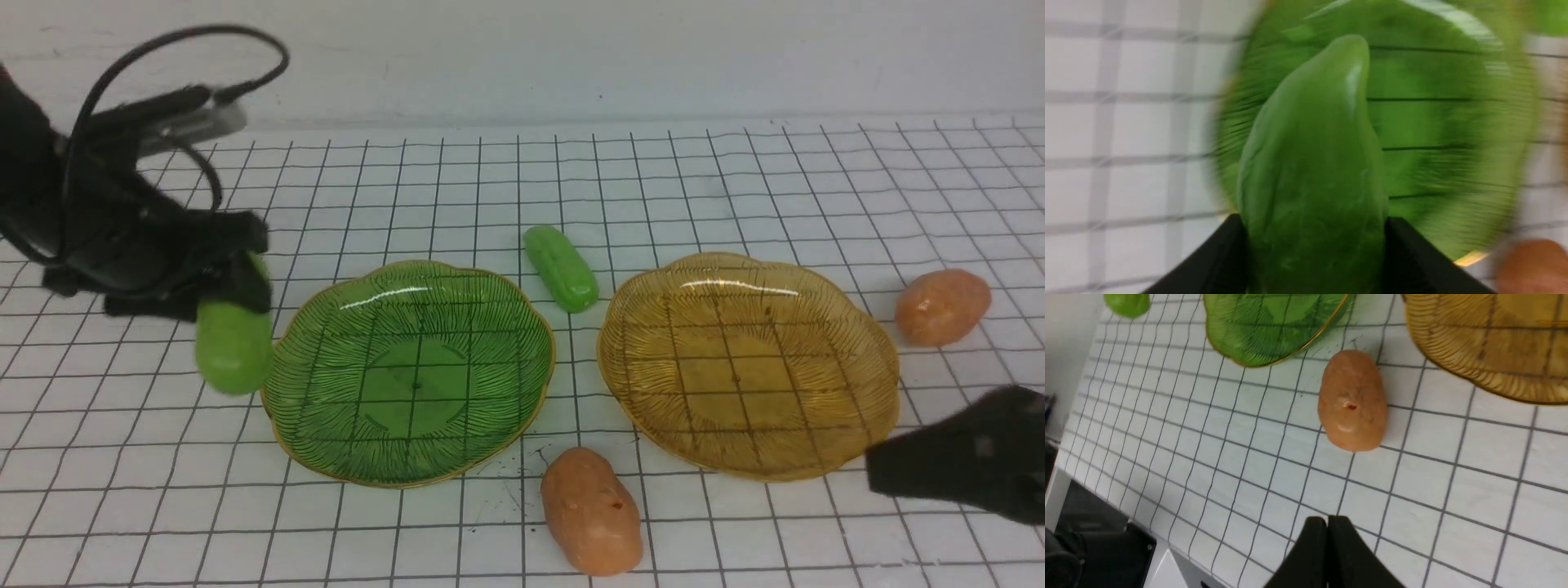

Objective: Put different types of vegetables on the plate.
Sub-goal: 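Put the green cucumber next to the left plate into that plate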

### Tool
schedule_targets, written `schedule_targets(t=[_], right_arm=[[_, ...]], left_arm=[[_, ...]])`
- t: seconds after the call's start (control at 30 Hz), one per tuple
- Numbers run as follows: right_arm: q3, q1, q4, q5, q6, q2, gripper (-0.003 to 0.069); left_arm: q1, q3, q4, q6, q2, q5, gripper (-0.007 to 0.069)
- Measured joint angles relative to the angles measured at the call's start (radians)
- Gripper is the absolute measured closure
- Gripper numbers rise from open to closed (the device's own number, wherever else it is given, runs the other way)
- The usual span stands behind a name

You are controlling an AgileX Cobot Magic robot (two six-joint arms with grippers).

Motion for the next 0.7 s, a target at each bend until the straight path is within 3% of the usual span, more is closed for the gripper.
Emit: schedule_targets(t=[0.23, 0.33, 0.57, 0.63, 0.67, 0.7], right_arm=[[-0.065, 0.267, -0.121, -0.195, 0.051, 0.237, 0.0655], [-0.105, 0.346, -0.238, -0.266, 0.131, 0.359, 0.0601], [-0.197, 0.399, -0.299, -0.326, 0.212, 0.562, 0.0386], [-0.231, 0.407, -0.299, -0.331, 0.216, 0.619, 0.0295], [-0.264, 0.414, -0.297, -0.335, 0.218, 0.679, 0.0194], [-0.267, 0.416, -0.297, -0.335, 0.219, 0.690, 0.0184]], left_arm=[[-0.182, -0.016, -0.039, 0.052, 0.073, -0.037, 0.0256], [-0.208, -0.016, -0.016, 0.046, 0.140, -0.055, 0.0256], [-0.211, -0.016, 0.043, 0.017, 0.228, -0.114, 0.0253], [-0.211, -0.016, 0.078, 0.013, 0.238, -0.125, 0.0228], [-0.212, -0.017, 0.110, 0.008, 0.241, -0.136, 0.0189], [-0.212, -0.017, 0.115, 0.008, 0.241, -0.137, 0.0177]])
